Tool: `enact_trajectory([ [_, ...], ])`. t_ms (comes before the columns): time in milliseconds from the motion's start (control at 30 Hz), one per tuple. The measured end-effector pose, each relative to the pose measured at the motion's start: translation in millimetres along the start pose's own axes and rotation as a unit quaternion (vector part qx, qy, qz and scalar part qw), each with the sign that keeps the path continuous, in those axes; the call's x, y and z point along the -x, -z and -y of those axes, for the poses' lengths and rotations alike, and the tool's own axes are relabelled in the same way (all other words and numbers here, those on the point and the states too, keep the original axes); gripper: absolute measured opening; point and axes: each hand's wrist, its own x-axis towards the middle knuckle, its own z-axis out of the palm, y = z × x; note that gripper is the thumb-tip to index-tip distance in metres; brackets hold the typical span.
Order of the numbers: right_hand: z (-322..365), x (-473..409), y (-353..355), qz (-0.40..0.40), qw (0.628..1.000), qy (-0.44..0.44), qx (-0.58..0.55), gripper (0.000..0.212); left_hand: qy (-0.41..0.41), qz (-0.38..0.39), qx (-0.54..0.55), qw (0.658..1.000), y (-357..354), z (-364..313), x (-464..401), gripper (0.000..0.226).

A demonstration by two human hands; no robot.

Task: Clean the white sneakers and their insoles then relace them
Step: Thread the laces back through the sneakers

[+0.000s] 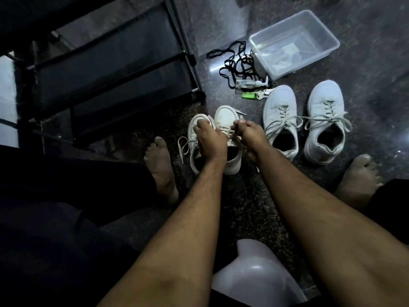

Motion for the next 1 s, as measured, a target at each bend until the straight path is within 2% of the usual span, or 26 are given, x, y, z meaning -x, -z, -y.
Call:
enact_trajectory([
  [67, 2, 0, -4, -0.007, 0.999, 0.007, -0.038, 0.03, 0.074, 0.078, -0.073, 0.992, -4, 6, -6, 0.038],
  [133, 2, -2, -5, -0.018, 0.998, 0.01, -0.065, 0.03, 0.094, 0.123, -0.094, 0.983, -7, 9, -10, 0.047],
  [233, 0, -6, -6, -0.039, 0.992, -0.004, -0.12, 0.024, 0.141, 0.122, -0.07, 0.98, -7, 7, -18, 0.044],
  [300, -1, -8, -6, -0.045, 0.992, -0.003, -0.121, 0.023, 0.15, 0.107, -0.045, 0.982, -8, 8, -24, 0.031],
  [400, -3, -12, -4, -0.055, 0.997, 0.013, -0.059, 0.023, 0.092, 0.094, 0.07, 0.989, -13, 11, -22, 0.014],
  [500, -4, -17, 2, -0.07, 0.997, 0.004, -0.009, 0.025, 0.058, 0.113, 0.149, 0.981, -18, 12, -14, 0.013],
  [600, -5, -16, 6, -0.076, 0.997, -0.001, -0.007, 0.026, 0.084, 0.092, 0.183, 0.975, -24, 18, -18, 0.011],
  [667, -9, -18, 9, -0.088, 0.996, 0.016, 0.027, 0.026, 0.119, 0.061, 0.251, 0.959, -23, 17, -24, 0.016],
  [733, -12, -20, 13, -0.114, 0.983, 0.065, 0.127, 0.025, 0.173, 0.05, 0.349, 0.92, -17, 11, -29, 0.026],
  [800, -12, -21, 24, -0.125, 0.957, 0.112, 0.238, 0.022, 0.21, 0.03, 0.367, 0.906, -10, 14, -36, 0.03],
  [833, -12, -20, 30, -0.132, 0.942, 0.128, 0.281, 0.021, 0.214, 0.02, 0.357, 0.909, -8, 18, -40, 0.031],
  [900, -12, -19, 43, -0.154, 0.923, 0.144, 0.321, 0.021, 0.17, 0.007, 0.322, 0.931, -8, 30, -47, 0.031],
  [1000, -10, -19, 50, -0.167, 0.91, 0.158, 0.344, 0.018, 0.017, 0.042, 0.182, 0.982, -10, 28, -40, 0.018],
])
